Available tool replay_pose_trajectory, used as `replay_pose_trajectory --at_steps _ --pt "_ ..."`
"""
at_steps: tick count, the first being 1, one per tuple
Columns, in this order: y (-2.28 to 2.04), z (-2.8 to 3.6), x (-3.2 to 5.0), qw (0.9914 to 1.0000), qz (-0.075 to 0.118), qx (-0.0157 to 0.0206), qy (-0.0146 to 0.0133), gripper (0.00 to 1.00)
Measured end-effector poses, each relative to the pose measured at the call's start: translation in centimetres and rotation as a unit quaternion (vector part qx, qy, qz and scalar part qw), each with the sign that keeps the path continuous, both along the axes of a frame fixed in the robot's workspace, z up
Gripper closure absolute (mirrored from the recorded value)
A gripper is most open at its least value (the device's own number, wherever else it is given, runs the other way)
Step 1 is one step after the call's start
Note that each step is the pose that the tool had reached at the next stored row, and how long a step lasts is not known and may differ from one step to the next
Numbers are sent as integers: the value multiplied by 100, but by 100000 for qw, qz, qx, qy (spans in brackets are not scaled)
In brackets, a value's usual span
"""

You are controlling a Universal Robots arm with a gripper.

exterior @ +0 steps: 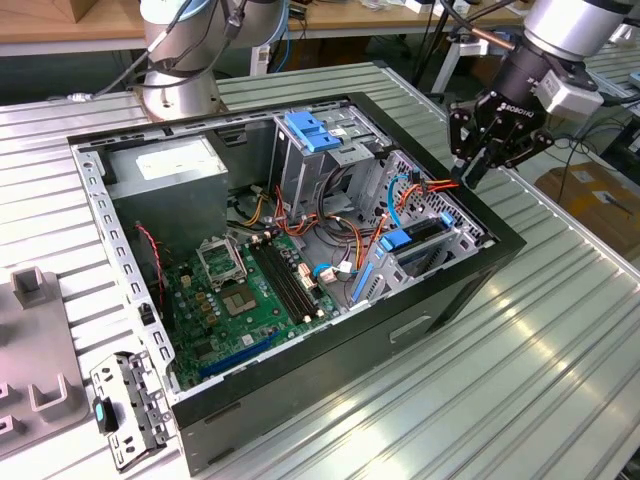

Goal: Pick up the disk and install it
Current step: 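Insert the first disk wire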

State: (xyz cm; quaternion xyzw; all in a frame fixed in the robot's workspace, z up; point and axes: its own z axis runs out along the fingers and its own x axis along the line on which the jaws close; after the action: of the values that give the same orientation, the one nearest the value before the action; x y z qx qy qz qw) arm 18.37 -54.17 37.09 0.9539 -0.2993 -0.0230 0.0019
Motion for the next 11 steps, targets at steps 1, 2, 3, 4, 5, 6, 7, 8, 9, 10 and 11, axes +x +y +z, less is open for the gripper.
replay_pose_trajectory --at_steps 1,2,3,4,5,6,7,8,9,10,11 --pt "0 -5 0 99996 886 -2 -53 69" --pt "0 -15 0 99978 2099 -1 -128 69" --pt "5 -23 0 99967 2553 -2 -147 69" --pt "16 -35 0 99956 2947 -1 -154 69" --pt "23 -38 0 99950 3150 -5 -156 69" --pt "29 -41 4 99940 3451 10 -157 69" --pt "29 -41 4 99939 3477 3 -156 69" --pt "29 -41 4 99939 3487 3 -156 69" --pt "29 -40 5 99939 3496 -2 -156 69" --pt "31 -40 8 99939 3498 -33 -154 69" --pt "34 -41 13 99939 3500 -122 -151 69"
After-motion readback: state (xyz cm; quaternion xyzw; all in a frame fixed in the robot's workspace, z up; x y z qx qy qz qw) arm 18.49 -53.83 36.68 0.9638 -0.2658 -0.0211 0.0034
